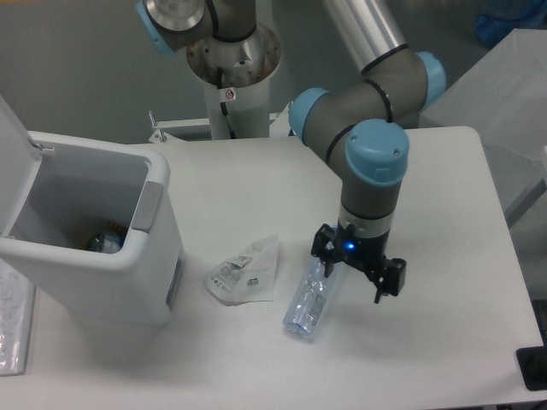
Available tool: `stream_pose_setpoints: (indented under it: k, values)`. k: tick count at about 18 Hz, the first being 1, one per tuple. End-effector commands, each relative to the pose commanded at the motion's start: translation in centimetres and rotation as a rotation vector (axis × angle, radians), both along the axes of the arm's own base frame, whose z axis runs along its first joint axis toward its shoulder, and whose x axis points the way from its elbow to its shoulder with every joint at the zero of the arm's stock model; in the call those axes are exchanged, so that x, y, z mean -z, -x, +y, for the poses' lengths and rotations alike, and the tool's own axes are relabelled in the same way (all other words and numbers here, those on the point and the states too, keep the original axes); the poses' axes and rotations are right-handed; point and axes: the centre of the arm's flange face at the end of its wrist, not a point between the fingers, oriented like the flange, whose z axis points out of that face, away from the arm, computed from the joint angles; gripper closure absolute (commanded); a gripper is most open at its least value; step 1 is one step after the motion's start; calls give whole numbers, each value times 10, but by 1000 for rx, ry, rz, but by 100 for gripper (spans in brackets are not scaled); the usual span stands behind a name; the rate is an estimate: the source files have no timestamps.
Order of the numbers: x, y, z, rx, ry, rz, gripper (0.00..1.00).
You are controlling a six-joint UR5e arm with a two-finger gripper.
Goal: Place the trash in the trash can
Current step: 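Lower the open gripper over the clear plastic bottle's cap end, then rotate the gripper and close it around the bottle near the cap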
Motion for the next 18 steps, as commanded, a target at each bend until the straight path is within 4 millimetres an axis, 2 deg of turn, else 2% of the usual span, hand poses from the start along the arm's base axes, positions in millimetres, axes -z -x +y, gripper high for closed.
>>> stream_pose_setpoints:
  k: [3, 8, 11, 12, 15, 18]
  values:
    - [10, -11, 9, 21, 10, -14, 0]
    - [48, -15, 31, 48, 37, -13, 0]
    - [52, -22, 46, 33, 136, 46, 0]
    - [58, -25, 52, 36, 160, 45, 0]
    - [71, -23, 69, -19, 219, -8, 0]
    - [75, -28, 85, -22, 339, -33, 0]
